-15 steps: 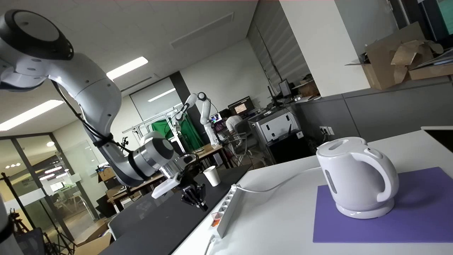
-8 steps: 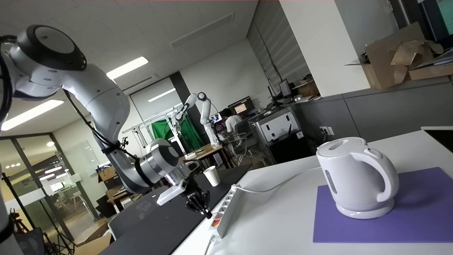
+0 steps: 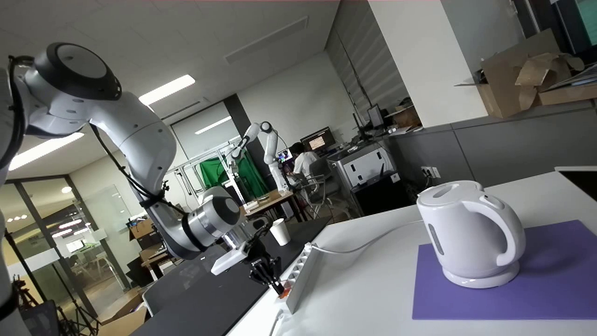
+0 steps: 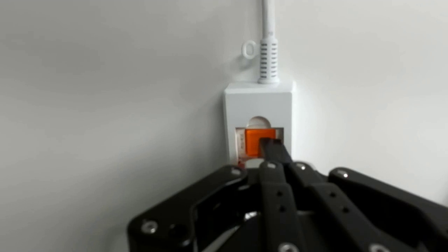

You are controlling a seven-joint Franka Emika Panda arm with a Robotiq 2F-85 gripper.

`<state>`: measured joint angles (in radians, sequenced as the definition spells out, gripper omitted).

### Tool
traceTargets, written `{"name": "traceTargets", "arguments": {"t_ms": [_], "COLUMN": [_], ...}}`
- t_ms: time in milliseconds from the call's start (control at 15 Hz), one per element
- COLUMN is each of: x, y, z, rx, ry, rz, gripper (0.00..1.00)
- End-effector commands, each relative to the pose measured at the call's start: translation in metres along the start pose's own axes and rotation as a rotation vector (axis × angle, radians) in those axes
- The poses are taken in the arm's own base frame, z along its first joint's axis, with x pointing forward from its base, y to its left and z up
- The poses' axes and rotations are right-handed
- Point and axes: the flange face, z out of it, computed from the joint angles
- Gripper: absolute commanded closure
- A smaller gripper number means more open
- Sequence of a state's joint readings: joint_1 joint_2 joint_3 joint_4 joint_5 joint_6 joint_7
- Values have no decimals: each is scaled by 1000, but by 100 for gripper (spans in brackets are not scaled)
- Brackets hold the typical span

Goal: Turn on the extension cord switch

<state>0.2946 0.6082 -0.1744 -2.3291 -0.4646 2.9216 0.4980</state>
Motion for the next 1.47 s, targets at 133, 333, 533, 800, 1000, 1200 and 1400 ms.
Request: {"name": "traceTargets", "arguments": {"t_ms": [133, 333, 533, 800, 1000, 1200, 1400], "x": [4, 4, 5, 6, 5, 6, 5], "y": [-1, -1, 2, 10, 15, 30, 51], "z": [9, 12, 13, 16, 18, 23, 32], "rx": [-18, -24, -31, -37, 15, 99, 206], "ry": [-22, -24, -11, -3, 0, -6, -37], "rz": [48, 59, 64, 56, 39, 32, 45], "gripper": [100, 100, 100, 100, 100, 100, 100]}}
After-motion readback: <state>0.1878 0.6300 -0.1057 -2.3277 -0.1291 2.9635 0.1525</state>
